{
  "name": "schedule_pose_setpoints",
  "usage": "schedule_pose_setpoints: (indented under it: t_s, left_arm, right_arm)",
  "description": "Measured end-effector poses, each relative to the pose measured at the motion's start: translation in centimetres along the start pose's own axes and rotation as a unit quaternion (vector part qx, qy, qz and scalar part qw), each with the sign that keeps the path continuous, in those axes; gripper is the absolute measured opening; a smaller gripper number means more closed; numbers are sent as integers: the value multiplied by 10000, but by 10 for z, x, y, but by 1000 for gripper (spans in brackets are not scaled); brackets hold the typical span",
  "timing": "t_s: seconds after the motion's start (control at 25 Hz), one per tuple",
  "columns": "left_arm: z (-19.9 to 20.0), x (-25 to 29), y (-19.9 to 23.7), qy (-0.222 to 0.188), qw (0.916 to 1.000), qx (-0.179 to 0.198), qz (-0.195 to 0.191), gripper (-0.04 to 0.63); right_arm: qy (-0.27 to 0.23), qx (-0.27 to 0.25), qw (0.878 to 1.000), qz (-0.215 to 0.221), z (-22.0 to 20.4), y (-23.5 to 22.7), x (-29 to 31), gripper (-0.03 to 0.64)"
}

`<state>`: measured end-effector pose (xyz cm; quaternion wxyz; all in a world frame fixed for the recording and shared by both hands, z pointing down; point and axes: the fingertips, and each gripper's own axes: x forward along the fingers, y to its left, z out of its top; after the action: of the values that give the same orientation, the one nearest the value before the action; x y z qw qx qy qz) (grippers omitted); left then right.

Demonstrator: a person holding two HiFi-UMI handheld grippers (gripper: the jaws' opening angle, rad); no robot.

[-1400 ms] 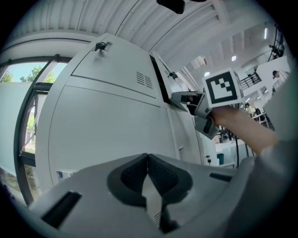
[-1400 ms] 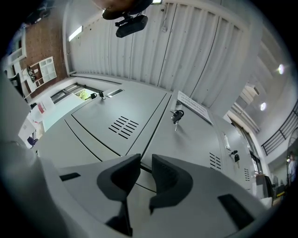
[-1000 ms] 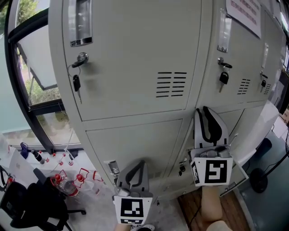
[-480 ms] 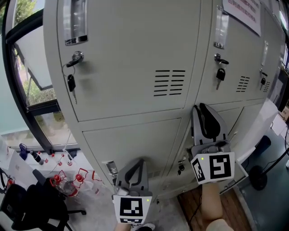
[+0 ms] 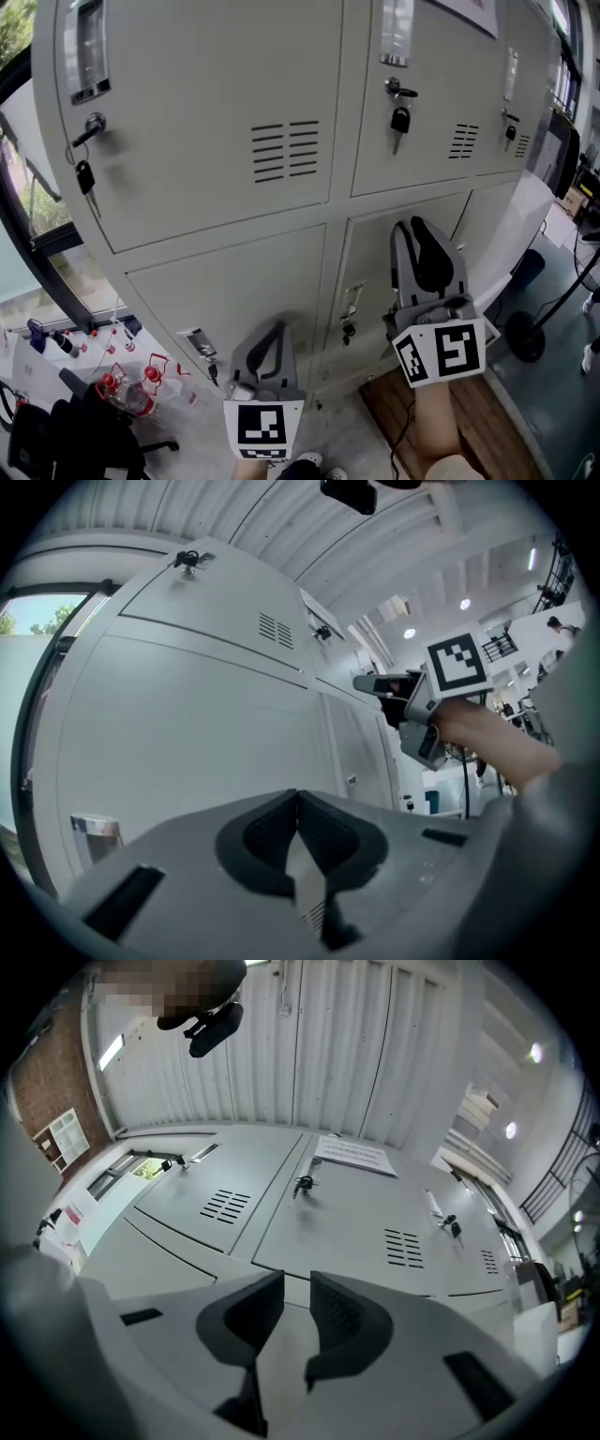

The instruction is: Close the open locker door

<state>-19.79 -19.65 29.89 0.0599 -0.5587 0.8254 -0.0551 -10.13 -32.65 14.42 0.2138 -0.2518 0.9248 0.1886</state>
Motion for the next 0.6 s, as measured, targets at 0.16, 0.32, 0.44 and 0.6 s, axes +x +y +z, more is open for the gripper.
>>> schedule_pose_setpoints:
  t_s: [0.16, 0.32, 0.44, 0.6]
  left_arm:
    - [2, 11, -30, -3, 9998, -99, -166, 3]
    - [3, 38, -95, 35, 9974, -98, -707, 3]
    - [-16, -11, -56, -3, 9948, 106, -1011, 3]
    - [-47, -134, 53, -49, 9883, 21, -1524, 3]
  right_arm:
    - [367, -18, 9988, -321, -22, -36, -33, 80]
    - [901, -115, 9909, -989, -47, -105, -96, 87]
    - [1217, -199, 9832, -1348, -42, -41, -135, 92]
    - [1621, -372, 9691, -1821, -4, 131, -187, 107]
